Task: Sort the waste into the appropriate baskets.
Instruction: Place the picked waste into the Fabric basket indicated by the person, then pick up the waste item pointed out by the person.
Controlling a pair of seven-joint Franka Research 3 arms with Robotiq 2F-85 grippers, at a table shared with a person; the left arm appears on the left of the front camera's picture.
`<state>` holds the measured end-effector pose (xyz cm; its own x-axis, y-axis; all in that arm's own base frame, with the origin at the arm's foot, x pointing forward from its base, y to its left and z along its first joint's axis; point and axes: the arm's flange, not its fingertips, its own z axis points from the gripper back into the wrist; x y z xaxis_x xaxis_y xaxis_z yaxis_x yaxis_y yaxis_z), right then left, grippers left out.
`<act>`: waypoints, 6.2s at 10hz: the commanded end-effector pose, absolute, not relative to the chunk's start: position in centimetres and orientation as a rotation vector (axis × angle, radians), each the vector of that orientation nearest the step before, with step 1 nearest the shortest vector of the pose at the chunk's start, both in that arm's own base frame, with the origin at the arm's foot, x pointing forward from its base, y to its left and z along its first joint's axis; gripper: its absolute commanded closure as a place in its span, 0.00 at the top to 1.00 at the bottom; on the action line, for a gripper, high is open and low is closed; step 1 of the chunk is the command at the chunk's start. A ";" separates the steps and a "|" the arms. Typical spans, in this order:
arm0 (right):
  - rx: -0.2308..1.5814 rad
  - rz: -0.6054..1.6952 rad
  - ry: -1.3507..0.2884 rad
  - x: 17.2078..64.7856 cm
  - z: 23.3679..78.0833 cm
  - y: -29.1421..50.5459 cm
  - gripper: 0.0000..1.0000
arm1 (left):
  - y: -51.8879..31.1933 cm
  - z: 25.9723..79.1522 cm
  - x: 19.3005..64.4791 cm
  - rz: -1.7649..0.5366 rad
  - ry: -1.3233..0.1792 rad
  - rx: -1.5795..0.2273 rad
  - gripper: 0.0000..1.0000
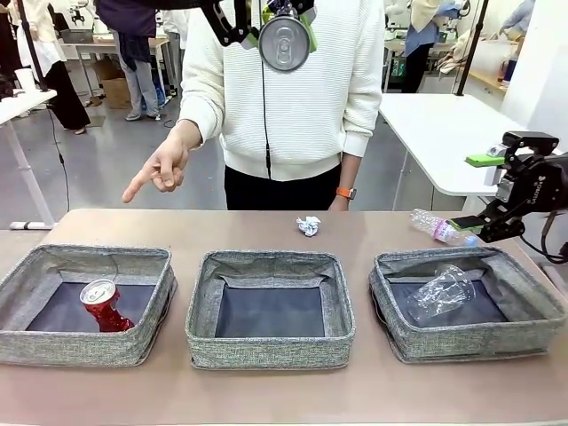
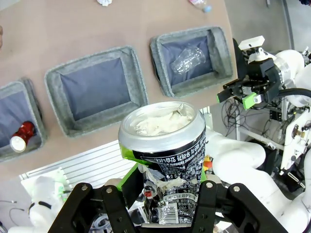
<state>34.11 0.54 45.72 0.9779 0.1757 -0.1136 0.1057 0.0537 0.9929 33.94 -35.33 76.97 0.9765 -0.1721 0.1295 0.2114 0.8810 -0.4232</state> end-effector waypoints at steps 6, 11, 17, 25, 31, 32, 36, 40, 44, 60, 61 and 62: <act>1.520 0.073 0.223 34.0 45.7 0.6 1.00 | -21.2 66.4 33.5 -0.145 -0.191 -0.298 0.45; 1.520 0.073 0.223 34.0 45.7 0.6 1.00 | -2.3 49.0 28.5 0.293 -0.049 -0.228 0.45; 1.520 0.073 0.223 34.0 45.7 0.6 1.00 | -0.5 45.5 30.2 0.419 -0.064 -0.284 0.45; 1.520 0.073 0.223 34.0 45.7 0.6 1.00 | -0.8 45.5 30.3 0.412 -0.092 -0.318 1.00; 1.520 0.073 0.223 34.0 45.7 0.6 1.00 | -1.7 47.3 29.9 0.381 -0.072 -0.458 1.00; 1.520 0.073 0.223 34.0 45.7 0.6 1.00 | -2.6 49.7 29.5 0.290 -0.006 -0.747 1.00; 1.520 0.073 0.223 34.0 45.7 0.6 1.00 | -2.5 56.8 31.0 -0.192 -0.065 -1.633 1.00; 1.520 0.073 0.223 34.0 45.7 0.6 1.00 | 0.6 46.7 32.8 -0.114 -0.340 -1.642 1.00; 1.520 0.073 0.223 34.0 45.7 0.6 1.00 | 1.7 47.3 33.6 -0.074 -0.305 -1.594 1.00; 1.520 0.073 0.223 34.0 45.7 0.6 1.00 | 1.7 47.3 33.6 -0.074 -0.305 -1.594 1.00; 1.520 0.073 0.223 34.0 45.7 0.6 1.00 | 1.7 47.3 33.6 -0.074 -0.305 -1.594 1.00; 1.520 0.073 0.223 34.0 45.7 0.6 1.00 | 1.7 47.3 33.6 -0.074 -0.305 -1.594 1.00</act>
